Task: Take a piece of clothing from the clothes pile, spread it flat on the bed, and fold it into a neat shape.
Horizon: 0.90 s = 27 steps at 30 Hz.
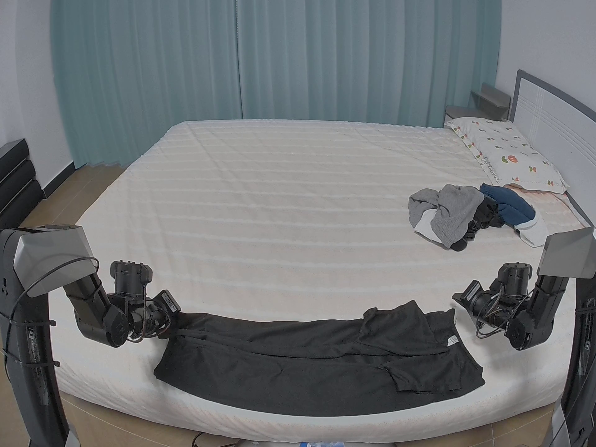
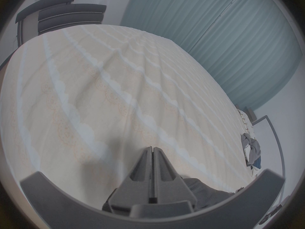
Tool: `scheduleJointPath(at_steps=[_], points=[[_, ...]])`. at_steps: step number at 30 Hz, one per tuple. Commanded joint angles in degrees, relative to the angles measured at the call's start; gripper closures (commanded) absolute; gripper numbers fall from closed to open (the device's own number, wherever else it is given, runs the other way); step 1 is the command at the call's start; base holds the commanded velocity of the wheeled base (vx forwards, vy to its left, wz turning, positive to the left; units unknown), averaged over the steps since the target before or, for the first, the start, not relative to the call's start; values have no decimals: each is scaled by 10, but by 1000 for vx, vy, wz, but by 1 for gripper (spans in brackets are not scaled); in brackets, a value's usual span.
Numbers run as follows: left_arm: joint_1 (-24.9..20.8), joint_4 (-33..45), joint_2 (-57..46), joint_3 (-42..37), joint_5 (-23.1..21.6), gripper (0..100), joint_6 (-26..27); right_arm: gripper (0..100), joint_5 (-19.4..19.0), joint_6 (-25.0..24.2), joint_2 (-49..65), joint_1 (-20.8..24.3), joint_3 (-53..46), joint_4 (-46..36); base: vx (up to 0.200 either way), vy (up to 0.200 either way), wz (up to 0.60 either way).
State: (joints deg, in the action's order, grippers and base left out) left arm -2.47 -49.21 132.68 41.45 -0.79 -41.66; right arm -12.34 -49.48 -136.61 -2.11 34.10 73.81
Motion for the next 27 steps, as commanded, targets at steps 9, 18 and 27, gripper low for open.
scheduleJointPath(at_steps=[9, 18, 27], points=[[0, 0, 1, -3, -1, 100, -2, 0, -9, -1, 39, -11, -39, 2, 0, 0, 0], [-1, 0, 5, -5, -1, 100, 0, 0, -75, 18, 111, 21, -146, 1, 0, 0, 0], [-1, 0, 6, -5, -1, 100, 0, 0, -76, 57, 88, 47, -162, 0, 0, 0, 0]])
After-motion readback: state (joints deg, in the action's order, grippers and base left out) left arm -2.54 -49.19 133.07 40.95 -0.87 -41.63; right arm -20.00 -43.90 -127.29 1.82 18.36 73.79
